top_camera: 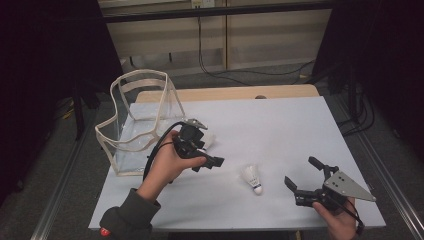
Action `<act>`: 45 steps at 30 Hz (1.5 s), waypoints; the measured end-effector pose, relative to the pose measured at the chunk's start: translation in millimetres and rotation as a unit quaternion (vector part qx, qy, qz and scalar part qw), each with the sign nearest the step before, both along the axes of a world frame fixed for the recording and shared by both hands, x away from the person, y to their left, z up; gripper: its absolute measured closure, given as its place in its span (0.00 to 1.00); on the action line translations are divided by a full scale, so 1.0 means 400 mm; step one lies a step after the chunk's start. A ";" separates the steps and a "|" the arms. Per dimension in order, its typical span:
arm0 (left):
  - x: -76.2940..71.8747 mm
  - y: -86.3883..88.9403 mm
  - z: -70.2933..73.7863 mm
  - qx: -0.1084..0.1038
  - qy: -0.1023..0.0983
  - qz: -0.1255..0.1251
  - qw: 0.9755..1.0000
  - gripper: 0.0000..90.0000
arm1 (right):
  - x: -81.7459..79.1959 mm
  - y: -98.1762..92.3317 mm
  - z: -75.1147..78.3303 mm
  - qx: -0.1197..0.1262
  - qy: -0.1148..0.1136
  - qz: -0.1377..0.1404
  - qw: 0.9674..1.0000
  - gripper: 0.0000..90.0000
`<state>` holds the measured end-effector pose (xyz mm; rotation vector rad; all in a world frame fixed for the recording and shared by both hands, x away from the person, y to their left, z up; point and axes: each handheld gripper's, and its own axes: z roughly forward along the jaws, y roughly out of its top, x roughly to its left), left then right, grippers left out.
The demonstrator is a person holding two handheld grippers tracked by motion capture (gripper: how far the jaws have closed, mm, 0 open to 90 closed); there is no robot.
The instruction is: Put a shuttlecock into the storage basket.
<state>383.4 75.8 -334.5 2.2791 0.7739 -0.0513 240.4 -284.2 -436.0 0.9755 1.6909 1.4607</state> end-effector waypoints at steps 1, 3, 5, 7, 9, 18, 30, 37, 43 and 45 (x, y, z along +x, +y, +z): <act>-0.002 -0.003 -0.003 -0.003 0.001 0.003 1.000 0.07 | 0.000 0.000 0.000 0.000 0.000 0.000 1.000 0.02; -0.004 -0.006 -0.006 -0.002 0.002 0.001 1.000 0.07 | 0.000 0.001 0.000 -0.001 0.000 0.001 1.000 0.02; -0.005 -0.008 -0.010 -0.001 0.000 -0.005 1.000 0.07 | 0.000 0.001 0.000 -0.001 -0.001 0.001 1.000 0.02; -0.007 -0.012 -0.013 -0.003 0.002 -0.004 1.000 0.07 | 0.000 0.001 0.000 -0.001 0.000 0.001 1.000 0.02; -0.007 -0.015 -0.016 -0.002 0.003 -0.007 1.000 0.07 | 0.000 0.001 0.000 -0.001 0.000 0.001 1.000 0.02; -0.011 -0.028 -0.037 -0.001 0.004 -0.015 1.000 0.07 | 0.000 0.001 0.000 -0.001 -0.001 0.001 1.000 0.02; -0.016 -0.047 -0.061 -0.002 0.003 -0.024 1.000 0.07 | 0.000 0.001 0.000 -0.001 -0.001 0.001 1.000 0.02; -0.020 -0.059 -0.070 0.001 0.001 -0.029 1.000 0.07 | 0.000 0.001 0.000 -0.002 0.000 0.002 1.000 0.02; -0.023 -0.067 -0.077 0.001 0.000 -0.035 0.999 0.07 | 0.000 0.001 0.000 -0.002 0.000 0.002 1.000 0.02; -0.024 -0.070 -0.078 -0.001 0.001 -0.037 0.999 0.07 | 0.001 0.002 0.000 -0.001 0.000 0.002 1.000 0.02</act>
